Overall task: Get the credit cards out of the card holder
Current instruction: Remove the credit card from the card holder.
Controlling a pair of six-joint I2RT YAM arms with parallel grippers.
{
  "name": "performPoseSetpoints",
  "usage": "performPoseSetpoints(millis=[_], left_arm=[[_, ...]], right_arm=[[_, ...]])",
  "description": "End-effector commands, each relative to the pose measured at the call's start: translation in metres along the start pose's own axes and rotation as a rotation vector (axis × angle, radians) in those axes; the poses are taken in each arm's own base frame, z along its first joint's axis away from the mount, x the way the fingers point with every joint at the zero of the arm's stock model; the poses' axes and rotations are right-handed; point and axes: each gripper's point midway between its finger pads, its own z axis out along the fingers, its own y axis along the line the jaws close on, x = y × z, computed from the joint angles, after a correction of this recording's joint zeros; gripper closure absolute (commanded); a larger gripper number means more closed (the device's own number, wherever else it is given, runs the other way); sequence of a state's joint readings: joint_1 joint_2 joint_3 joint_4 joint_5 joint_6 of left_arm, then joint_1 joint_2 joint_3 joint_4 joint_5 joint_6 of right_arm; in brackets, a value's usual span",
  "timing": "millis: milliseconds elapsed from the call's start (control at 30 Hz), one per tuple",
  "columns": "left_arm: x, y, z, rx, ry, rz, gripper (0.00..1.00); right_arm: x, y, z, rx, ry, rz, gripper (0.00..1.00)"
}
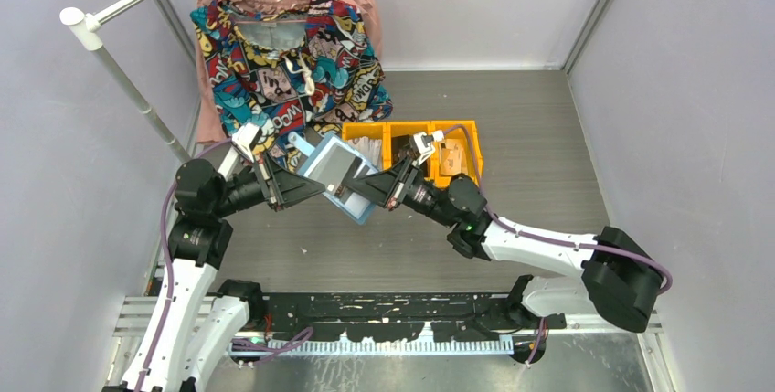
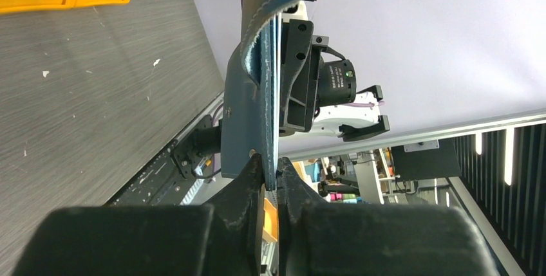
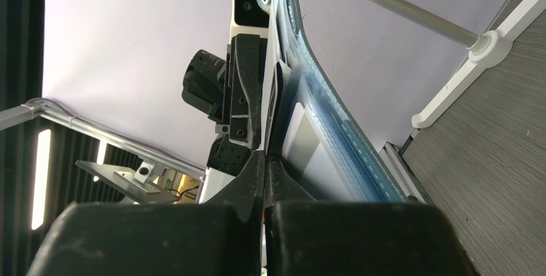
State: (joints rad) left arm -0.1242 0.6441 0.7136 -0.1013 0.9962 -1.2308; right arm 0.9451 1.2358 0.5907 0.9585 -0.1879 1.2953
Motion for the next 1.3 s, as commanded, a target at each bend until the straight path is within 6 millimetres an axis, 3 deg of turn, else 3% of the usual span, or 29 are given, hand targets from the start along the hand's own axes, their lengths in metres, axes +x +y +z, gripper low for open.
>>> performPoseSetpoints(millis=[0,33,133,300,400,533,633,733,833,933,1100,1267], left_arm=[[-0.008,-0.023,-0.002,0.059,-0.032,0.089,1.0],[-0.008,-0.025,-0.002,0.063,-0.03,0.095,1.0],[-0.007,-0.028,-0.003,0.072,-0.024,0.103,1.0],[-0.005,-0.031,-0.004,0.08,-0.014,0.11,1.0],[-0.004,-0.032,-0.005,0.082,-0.009,0.112,1.0],[-0.002,-0.033,-0.006,0.086,-0.004,0.121,1.0],[-0.002,-0.032,-0.006,0.084,-0.003,0.119,0.89],[-0.004,-0.03,-0.005,0.078,-0.014,0.105,0.75],[-0.008,-0.025,-0.003,0.065,-0.034,0.079,0.69],[-0.008,-0.028,-0.003,0.08,-0.031,0.084,0.7],[-0.008,-0.03,-0.003,0.082,-0.033,0.088,0.79],[-0.01,-0.036,-0.004,0.089,-0.042,0.105,0.83]], right_arm=[[0.003,0.019,-0.002,-0.052,0.017,-0.037,0.93],[0.002,0.019,0.001,-0.05,0.01,-0.035,0.81],[-0.005,0.02,0.01,-0.048,-0.018,-0.029,0.68],[-0.011,0.026,0.025,-0.086,-0.042,0.001,0.64],[-0.014,0.029,0.032,-0.109,-0.05,0.023,0.69],[-0.011,0.03,0.034,-0.124,-0.03,0.032,0.88],[-0.006,0.03,0.031,-0.122,-0.003,0.025,0.98],[0.004,0.029,0.028,-0.107,0.043,0.005,0.99],[0.02,0.029,0.029,-0.095,0.117,-0.02,0.99],[0.031,0.028,0.032,-0.09,0.163,-0.03,0.99],[0.037,0.027,0.034,-0.087,0.2,-0.035,0.99],[0.035,0.02,0.019,-0.061,0.17,-0.042,0.99]])
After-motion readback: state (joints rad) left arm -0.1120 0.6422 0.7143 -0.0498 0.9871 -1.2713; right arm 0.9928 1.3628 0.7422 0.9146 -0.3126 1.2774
